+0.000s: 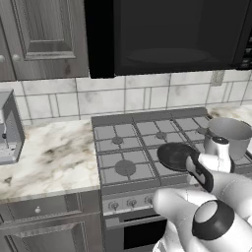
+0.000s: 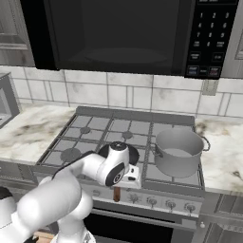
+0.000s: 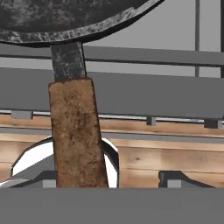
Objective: Move the pot and pan from the stove into the sink.
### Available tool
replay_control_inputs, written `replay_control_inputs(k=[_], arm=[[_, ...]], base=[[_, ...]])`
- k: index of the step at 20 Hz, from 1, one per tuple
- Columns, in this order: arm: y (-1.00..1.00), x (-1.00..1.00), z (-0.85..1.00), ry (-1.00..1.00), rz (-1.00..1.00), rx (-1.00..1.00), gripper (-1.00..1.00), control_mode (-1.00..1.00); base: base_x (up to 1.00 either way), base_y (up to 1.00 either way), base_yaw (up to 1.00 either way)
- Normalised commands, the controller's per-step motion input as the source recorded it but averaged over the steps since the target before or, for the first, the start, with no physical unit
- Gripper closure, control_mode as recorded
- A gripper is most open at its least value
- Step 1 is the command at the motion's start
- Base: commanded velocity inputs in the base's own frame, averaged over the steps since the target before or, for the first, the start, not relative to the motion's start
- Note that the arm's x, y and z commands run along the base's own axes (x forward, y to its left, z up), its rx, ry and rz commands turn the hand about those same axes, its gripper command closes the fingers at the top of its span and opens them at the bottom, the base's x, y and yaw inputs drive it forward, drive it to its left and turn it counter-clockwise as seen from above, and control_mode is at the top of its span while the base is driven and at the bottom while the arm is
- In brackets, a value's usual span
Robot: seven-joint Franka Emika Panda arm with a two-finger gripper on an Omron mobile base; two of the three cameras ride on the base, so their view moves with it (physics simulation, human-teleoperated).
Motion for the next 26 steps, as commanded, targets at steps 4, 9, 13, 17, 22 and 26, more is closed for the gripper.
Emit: replay_control_inputs(k=[4,9,13,17,22,26], arm=[[0.00,0.00,0.14,0.00,0.00,0.00,1.00,-1.00],[0.00,0.00,0.52,0.00,0.00,0.02,1.00,-1.00],[0.00,-0.01,0.75,0.00,0.03,0.02,1.00,-1.00],[0.01,-0.23,0.70,0.00,0.09,0.00,1.00,-1.00],[0.15,-0.38,0.64,-0.01,0.14,-0.01,1.00,-1.00],[0.24,-0.47,0.55,-0.05,0.18,-0.04,1.00,-1.00]], base=[[0.00,0.00,0.00],[0.00,0.00,0.00],[0.00,0.00,0.00],[0.00,0.00,0.00],[0.00,0.00,0.00],[0.00,0.00,0.00]])
